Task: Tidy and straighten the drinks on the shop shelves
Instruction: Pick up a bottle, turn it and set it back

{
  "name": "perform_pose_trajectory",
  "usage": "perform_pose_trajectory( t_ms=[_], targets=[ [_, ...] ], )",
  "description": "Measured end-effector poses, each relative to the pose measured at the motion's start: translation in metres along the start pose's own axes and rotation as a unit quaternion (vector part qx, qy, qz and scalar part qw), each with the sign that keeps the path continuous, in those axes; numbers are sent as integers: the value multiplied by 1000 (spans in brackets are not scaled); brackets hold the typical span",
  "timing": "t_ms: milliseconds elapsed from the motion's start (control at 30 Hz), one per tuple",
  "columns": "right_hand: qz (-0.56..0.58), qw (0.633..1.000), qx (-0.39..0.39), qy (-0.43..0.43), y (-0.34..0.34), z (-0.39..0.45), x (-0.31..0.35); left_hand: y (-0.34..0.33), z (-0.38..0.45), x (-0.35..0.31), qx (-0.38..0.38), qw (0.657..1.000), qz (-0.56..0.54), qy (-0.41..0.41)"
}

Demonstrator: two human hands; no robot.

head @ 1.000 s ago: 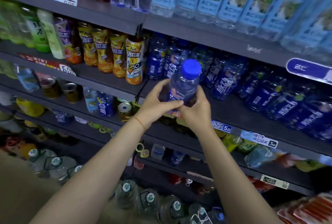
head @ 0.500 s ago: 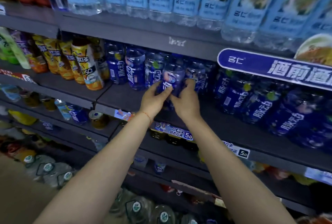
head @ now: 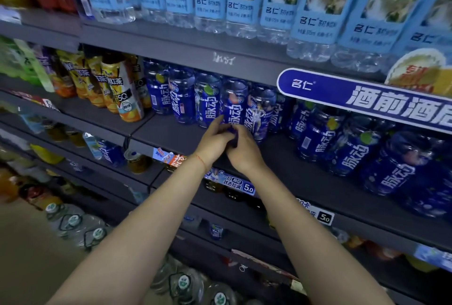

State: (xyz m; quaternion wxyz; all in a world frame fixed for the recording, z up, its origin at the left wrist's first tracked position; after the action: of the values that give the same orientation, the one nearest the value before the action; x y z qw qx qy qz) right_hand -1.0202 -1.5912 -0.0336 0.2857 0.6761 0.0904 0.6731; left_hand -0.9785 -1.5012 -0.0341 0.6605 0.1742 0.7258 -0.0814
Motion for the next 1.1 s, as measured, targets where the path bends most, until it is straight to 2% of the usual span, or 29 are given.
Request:
perform_pose_trajectory(
  t_ms=[67,100,167,233,300,367,500,600,700,767,867,933,1000,1100],
  targets=[
    [8,1000,-17,2,2,-4,4,5,-8,-4,3,1000,-1,-17],
    [15,999,-33,11,3,-6,9,13,-11,-6,-19,999,4,-25],
    [37,997,-60,44,-3,-9,23,42,-21,-5,-99,994,26,-35],
    [92,992,-48,70,-23,-12,42,79,-33,2,-165,985,28,-31],
    [156,986,6,63,-57,-17,60,120,-47,18,-203,979,35,-3],
    [170,980,91,48,-102,-22,72,162,-59,43,-229,972,38,36],
    [45,961,267,48,-205,-22,75,240,-71,101,-254,959,28,125],
    [-24,948,314,38,-271,-14,72,288,-68,139,-258,951,-18,171],
    [-34,950,311,-11,-329,12,73,335,-55,165,-265,944,-26,192],
    [-28,959,281,-36,-363,35,80,366,-39,180,-266,943,-30,196],
    [-41,988,136,-59,-396,79,95,407,-9,199,-237,948,-24,210],
    [-109,985,80,-107,-413,107,100,429,11,209,-210,951,-36,226],
    [-138,974,82,-157,-432,132,95,447,29,218,-187,952,-36,239],
    [-124,961,114,-219,-455,157,81,462,51,224,-140,957,-35,250]
  ],
)
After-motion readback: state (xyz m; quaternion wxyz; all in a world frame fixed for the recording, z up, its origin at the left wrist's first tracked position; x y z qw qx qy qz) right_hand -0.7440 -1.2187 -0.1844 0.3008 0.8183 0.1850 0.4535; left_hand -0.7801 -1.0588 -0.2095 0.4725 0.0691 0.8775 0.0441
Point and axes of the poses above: each hand's wrist, its own z-axis towards the middle knuckle, its own y-axis out of the back of the hand, x = y × z, the point moved 4 cm from there along z, towards the middle knuckle, and after that the axes turned 7 degrees about z, right-handed, at the moved point
